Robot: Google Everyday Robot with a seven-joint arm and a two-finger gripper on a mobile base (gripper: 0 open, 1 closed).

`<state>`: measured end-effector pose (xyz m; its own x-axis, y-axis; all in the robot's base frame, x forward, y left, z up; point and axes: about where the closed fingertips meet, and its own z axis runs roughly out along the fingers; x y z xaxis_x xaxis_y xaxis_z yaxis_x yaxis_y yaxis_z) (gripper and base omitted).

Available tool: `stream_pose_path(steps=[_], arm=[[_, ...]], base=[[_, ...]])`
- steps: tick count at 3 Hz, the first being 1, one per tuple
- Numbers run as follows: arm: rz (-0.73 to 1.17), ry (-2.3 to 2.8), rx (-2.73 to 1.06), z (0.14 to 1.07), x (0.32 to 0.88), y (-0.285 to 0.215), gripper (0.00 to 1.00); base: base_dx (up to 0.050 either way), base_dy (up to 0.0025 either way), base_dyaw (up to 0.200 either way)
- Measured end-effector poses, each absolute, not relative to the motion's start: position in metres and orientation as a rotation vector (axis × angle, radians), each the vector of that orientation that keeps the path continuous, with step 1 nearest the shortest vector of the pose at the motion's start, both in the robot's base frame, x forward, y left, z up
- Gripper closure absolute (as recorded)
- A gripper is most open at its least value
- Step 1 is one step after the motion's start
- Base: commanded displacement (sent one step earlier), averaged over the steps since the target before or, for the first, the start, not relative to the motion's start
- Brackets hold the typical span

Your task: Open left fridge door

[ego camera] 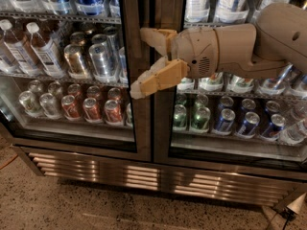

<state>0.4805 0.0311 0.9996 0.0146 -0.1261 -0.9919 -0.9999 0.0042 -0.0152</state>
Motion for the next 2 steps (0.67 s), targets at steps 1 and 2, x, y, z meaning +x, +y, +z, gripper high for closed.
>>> stream_pose_path(steps=[1, 2], arm=[[1.132, 1.293, -1.305, 1.000, 0.480, 0.031, 0.00], [1.091, 1.246, -1.307, 1.040, 0.478, 0.029, 0.00]], base=[[0.000, 0.00000, 0.000], [0.000, 0.00000, 0.000]])
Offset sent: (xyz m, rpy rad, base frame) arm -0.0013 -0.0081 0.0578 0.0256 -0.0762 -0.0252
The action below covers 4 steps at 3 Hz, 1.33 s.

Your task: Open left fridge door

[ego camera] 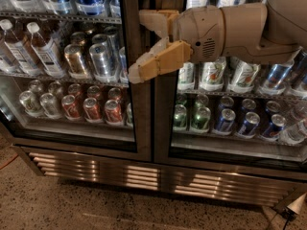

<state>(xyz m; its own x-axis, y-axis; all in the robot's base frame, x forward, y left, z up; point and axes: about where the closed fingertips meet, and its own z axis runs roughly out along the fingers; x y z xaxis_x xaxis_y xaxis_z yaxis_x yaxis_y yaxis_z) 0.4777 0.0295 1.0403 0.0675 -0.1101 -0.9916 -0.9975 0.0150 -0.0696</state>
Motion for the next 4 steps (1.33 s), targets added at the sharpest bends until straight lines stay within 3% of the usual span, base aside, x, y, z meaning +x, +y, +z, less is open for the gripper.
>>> stream_pose_path(steps=[1, 2, 3, 4], arm=[[1.091, 1.246, -1.307, 1.0403, 0.4777, 0.0295, 0.00], [1.091, 1.246, -1.307, 1.0404, 0.4777, 0.0295, 0.00], [1.091, 1.246, -1.307, 1.0404, 0.4777, 0.0295, 0.18], [1.091, 1.246, -1.307, 1.0404, 0.4776, 0.0296, 0.42]], base=[[-0.022, -0.00199, 0.178], [0.000, 0.00000, 0.000], [0.000, 0.00000, 0.000], [0.000, 0.00000, 0.000]])
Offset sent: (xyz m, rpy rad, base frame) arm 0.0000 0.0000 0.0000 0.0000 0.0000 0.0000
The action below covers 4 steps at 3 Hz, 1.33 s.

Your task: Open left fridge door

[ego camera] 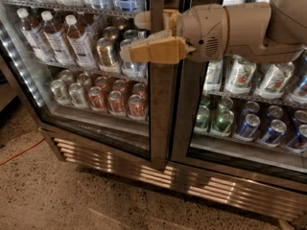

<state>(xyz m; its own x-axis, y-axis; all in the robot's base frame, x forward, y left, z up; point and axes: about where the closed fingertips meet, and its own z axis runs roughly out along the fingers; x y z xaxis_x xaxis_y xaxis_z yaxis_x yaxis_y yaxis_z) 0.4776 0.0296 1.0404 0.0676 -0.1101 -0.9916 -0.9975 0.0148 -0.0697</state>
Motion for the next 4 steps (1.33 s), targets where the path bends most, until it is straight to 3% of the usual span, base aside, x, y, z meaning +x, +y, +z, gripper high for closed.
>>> stream_pose_path(steps=[1, 2, 3, 4], arm=[[1.091, 1.246, -1.307, 1.0404, 0.4776, 0.0296, 1.00], [1.091, 1.246, -1.307, 1.0404, 0.4776, 0.0296, 1.00], [1.091, 1.246, -1.307, 1.0404, 0.4776, 0.0296, 1.00], [1.091, 1.246, -1.307, 1.0404, 0.4776, 0.0296, 1.00]], base=[[-0.045, 0.00158, -0.081], [-0.042, 0.00218, -0.105], [-0.022, -0.00201, 0.180], [0.036, 0.00245, 0.139]])
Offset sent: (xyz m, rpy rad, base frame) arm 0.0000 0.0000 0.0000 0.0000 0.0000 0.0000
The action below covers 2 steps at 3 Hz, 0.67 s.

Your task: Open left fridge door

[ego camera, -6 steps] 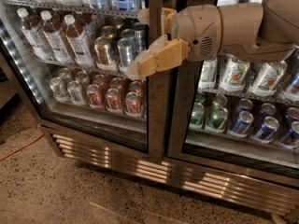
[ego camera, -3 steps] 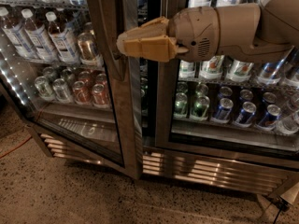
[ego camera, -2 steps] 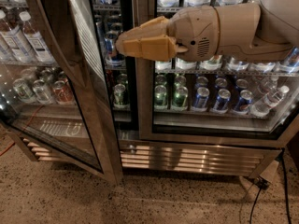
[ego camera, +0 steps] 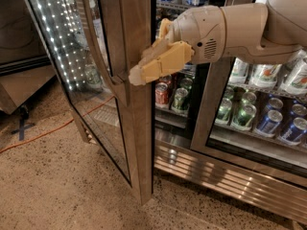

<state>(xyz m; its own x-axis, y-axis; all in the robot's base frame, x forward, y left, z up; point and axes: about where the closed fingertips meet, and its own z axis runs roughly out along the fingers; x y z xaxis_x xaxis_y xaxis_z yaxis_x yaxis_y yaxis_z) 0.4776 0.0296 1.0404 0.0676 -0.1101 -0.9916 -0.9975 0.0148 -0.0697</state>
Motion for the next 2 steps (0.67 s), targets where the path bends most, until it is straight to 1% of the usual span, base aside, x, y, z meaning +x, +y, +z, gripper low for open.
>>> stream_pose_path(steps=[1, 2], arm=[[1.091, 1.246, -1.307, 1.0404, 0.4776, 0.0296, 1.00], [1.091, 1.246, -1.307, 1.0404, 0.4776, 0.0296, 1.00]], base=[[0.020, -0.00183, -0.182], [0.000, -0.00004, 0.165]])
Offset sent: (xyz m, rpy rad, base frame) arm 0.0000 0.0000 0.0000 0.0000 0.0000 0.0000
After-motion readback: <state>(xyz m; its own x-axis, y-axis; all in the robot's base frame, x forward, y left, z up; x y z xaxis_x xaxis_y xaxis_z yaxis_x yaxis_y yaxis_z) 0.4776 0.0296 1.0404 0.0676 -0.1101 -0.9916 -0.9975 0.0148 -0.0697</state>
